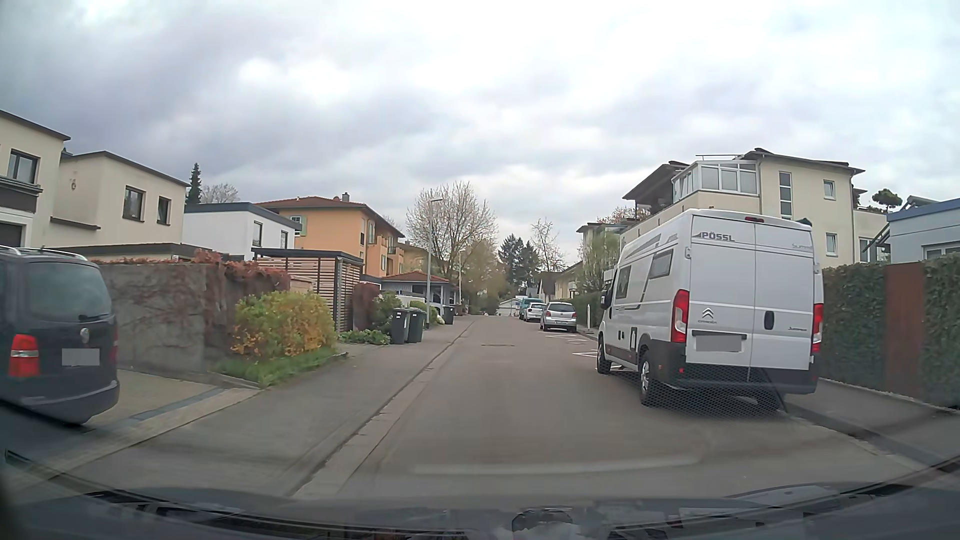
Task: Follow the waypoints while adhering to traffic rules and regulations
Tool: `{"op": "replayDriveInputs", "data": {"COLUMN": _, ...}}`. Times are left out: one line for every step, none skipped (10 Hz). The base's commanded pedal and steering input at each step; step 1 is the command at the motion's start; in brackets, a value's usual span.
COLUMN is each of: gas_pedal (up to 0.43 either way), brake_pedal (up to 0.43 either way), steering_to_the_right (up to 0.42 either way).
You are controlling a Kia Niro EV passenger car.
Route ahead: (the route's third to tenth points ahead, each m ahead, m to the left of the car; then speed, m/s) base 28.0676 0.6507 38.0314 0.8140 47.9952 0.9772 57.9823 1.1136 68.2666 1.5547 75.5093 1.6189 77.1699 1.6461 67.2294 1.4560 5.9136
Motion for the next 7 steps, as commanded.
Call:
{"op": "replayDriveInputs", "data": {"gas_pedal": 0.079, "brake_pedal": 0.000, "steering_to_the_right": 0.009}}
{"op": "replayDriveInputs", "data": {"gas_pedal": 0.079, "brake_pedal": 0.000, "steering_to_the_right": 0.009}}
{"op": "replayDriveInputs", "data": {"gas_pedal": 0.079, "brake_pedal": 0.000, "steering_to_the_right": 0.008}}
{"op": "replayDriveInputs", "data": {"gas_pedal": 0.079, "brake_pedal": 0.000, "steering_to_the_right": 0.005}}
{"op": "replayDriveInputs", "data": {"gas_pedal": 0.079, "brake_pedal": 0.000, "steering_to_the_right": 0.005}}
{"op": "replayDriveInputs", "data": {"gas_pedal": 0.079, "brake_pedal": 0.000, "steering_to_the_right": 0.006}}
{"op": "replayDriveInputs", "data": {"gas_pedal": 0.079, "brake_pedal": 0.000, "steering_to_the_right": 0.008}}
